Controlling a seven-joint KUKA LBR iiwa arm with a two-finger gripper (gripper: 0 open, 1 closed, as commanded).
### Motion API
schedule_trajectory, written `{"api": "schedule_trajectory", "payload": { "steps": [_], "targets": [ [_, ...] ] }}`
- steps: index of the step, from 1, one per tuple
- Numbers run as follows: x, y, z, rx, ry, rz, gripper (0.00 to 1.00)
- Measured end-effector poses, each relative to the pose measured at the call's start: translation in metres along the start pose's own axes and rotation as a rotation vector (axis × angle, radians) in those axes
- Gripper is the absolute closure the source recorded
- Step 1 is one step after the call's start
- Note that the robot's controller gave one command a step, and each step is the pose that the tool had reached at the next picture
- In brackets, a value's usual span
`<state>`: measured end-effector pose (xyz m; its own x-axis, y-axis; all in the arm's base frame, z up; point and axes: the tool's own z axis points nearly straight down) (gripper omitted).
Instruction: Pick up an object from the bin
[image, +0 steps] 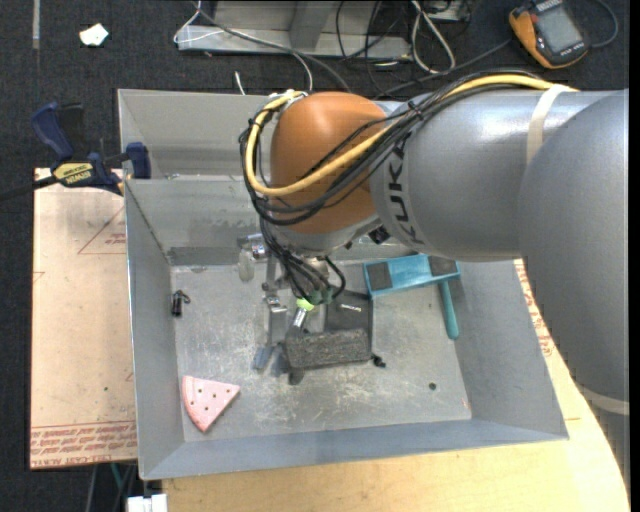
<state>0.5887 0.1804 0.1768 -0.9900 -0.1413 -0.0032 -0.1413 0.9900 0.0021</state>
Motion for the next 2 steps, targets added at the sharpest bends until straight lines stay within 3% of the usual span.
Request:
{"api": "schedule_trajectory", "payload": {
  "steps": [1, 2],
  "targets": [
    [-0.002, -0.043, 0.013, -0.001, -0.002, -0.44, 0.0],
    [-0.005, -0.091, 0.039, -0.001, 0.007, -0.579, 0.0]
  ]
}}
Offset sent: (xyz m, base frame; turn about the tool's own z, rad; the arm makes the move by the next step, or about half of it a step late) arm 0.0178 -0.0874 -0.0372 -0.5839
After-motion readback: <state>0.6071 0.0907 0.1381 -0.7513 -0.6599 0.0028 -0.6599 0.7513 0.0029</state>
